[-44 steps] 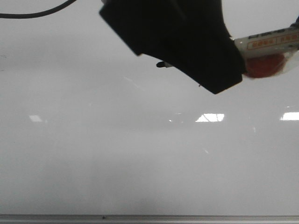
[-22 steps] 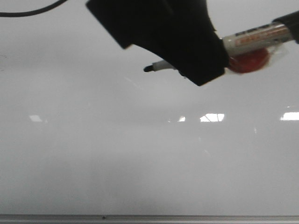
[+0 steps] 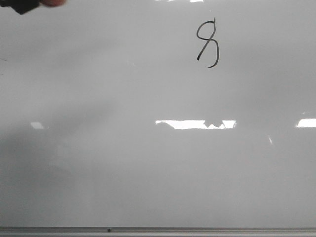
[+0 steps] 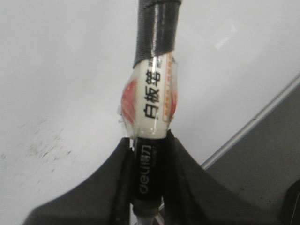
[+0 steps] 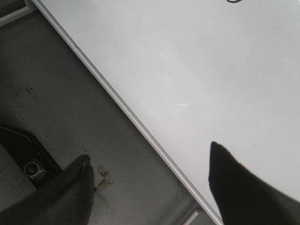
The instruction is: Write number 8 on whiteboard
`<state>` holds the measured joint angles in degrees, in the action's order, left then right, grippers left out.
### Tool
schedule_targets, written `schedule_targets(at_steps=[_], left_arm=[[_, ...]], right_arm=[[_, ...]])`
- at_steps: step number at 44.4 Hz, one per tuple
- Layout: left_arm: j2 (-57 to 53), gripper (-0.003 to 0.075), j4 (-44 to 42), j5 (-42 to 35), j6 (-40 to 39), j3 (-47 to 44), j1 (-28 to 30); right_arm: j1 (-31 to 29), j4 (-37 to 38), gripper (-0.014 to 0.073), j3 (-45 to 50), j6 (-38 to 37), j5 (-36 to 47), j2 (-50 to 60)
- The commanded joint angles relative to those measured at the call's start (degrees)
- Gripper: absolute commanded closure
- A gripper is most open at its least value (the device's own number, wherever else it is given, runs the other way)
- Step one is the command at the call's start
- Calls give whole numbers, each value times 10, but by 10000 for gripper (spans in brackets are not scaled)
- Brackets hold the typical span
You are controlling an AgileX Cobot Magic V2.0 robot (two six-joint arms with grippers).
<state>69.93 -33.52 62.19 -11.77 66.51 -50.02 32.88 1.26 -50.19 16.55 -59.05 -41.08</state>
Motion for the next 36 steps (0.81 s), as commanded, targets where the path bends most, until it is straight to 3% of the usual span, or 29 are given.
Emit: schedule_targets(at_steps=[1, 9, 14, 21, 29, 36], left_arm=[[-28, 694, -33, -26, -28, 0, 55], [-32, 694, 24, -125, -39, -44, 204], [-32, 694, 152, -242, 23, -84, 301], [-32, 694, 237, -436, 26, -155, 398], [-6, 694, 257, -618, 25, -221, 435], [47, 693, 257, -670, 25, -227, 436]], right_arm=[[-4, 8, 56, -15, -3, 27, 2], [-4, 8, 56, -14, -4, 26, 2], [-4, 8, 56, -14, -4, 25, 2], [-4, 7, 56, -14, -5, 25, 2], [-4, 6, 56, -14, -5, 25, 2], [-4, 6, 56, -14, -5, 25, 2]])
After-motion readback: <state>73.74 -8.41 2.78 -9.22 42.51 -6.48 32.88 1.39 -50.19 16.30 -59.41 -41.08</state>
